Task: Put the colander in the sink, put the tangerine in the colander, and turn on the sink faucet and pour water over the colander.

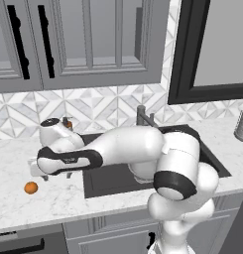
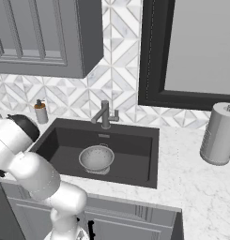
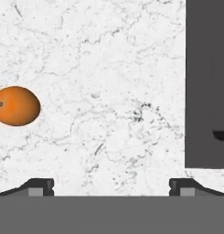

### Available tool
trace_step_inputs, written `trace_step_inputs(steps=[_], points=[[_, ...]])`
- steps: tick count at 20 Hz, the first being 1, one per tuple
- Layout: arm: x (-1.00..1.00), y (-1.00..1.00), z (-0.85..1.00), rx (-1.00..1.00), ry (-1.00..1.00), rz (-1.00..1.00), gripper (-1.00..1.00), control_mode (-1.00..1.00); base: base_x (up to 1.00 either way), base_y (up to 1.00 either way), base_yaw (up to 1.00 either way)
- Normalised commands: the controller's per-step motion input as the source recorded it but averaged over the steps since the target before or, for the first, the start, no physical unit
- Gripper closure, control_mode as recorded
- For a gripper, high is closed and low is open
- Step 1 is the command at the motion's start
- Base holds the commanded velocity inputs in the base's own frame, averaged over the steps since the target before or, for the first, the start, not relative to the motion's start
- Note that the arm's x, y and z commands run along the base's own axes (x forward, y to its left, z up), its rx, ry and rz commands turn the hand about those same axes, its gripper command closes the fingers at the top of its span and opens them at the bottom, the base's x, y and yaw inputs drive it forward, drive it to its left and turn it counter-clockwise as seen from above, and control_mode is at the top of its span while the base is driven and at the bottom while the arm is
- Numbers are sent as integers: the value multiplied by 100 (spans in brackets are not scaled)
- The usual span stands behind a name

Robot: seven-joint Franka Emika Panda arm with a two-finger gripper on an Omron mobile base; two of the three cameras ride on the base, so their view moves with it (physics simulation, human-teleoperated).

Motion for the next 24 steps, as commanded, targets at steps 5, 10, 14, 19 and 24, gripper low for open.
trace_step_inputs(steps=[5,10,14,19,24], points=[[24,63,-14,0,0,3,-100,-100,0,0,0],[30,63,-37,0,0,3,-100,-100,0,0,0],[11,30,-9,0,0,2,-100,-100,0,0,0],[0,4,30,0,0,0,-100,-100,0,0,0],[0,13,44,0,2,0,-100,-100,0,0,0]])
